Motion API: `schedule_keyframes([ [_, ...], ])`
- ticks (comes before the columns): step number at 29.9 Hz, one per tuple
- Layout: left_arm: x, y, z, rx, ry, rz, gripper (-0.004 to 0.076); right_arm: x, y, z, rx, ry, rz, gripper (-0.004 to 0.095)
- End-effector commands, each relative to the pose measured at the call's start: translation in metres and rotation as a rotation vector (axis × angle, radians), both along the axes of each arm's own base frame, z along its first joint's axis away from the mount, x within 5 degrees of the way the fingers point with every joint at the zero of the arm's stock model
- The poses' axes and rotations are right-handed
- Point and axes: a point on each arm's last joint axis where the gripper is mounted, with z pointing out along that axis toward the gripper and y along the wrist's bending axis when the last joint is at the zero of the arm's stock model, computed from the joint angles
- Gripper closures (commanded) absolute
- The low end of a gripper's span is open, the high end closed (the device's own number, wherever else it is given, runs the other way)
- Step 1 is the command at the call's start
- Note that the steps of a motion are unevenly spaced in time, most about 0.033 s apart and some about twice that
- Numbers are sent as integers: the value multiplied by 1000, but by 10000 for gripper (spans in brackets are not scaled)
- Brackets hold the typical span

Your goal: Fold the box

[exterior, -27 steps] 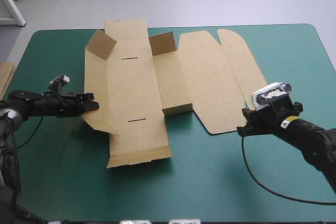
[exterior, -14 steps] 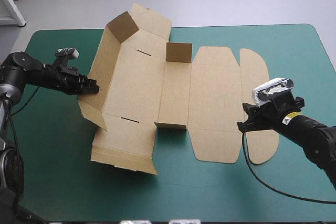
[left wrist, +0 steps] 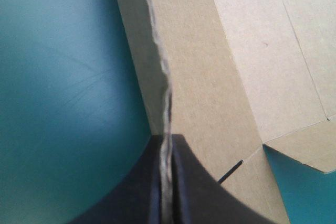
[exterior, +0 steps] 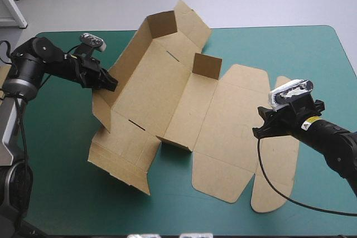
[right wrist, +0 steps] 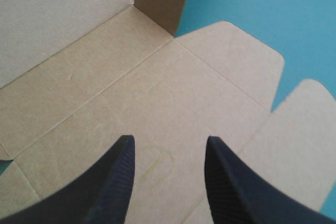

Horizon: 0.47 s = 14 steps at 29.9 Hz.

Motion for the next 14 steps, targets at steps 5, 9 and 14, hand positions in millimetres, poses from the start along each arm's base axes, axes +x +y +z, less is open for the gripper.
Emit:
schedule_keyframes([
  [5, -24, -53, 50, 55, -154, -205, 719, 2, -4, 20, -7, -120, -25, 505],
  [9, -30, -70, 62, 203, -237, -270, 718, 5, -8, 22, -41, -158, -61, 505],
  [14, -35, -78, 75, 362, -346, -356, 714, 7, -11, 25, -50, -190, -95, 505],
])
